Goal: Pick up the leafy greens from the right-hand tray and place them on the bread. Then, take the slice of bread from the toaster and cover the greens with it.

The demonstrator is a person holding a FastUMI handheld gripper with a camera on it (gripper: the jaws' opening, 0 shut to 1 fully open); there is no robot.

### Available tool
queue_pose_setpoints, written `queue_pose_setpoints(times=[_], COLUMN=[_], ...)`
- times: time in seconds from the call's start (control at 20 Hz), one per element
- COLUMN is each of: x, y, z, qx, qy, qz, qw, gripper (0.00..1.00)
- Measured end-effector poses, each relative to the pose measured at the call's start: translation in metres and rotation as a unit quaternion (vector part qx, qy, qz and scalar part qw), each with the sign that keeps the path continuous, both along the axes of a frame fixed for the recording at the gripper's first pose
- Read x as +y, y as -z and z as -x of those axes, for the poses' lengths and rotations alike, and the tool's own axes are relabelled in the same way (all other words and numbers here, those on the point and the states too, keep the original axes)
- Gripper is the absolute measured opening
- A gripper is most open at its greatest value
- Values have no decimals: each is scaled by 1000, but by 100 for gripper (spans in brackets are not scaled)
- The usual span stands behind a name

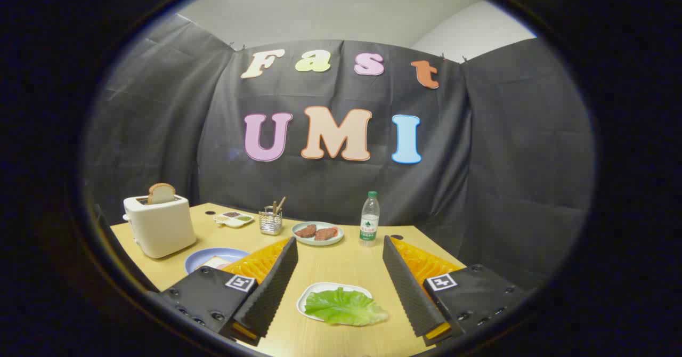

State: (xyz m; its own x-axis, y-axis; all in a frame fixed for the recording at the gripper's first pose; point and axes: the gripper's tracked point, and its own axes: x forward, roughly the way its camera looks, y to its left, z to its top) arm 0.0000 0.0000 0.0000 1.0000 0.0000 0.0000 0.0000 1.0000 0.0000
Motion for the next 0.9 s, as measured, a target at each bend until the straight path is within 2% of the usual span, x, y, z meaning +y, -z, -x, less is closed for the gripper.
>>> queue_pose_setpoints(times=[0.9], x=[-4], y=[1], z=[3], qx=[2], qy=[1], qz=[3], qw=[1000], gripper=[100])
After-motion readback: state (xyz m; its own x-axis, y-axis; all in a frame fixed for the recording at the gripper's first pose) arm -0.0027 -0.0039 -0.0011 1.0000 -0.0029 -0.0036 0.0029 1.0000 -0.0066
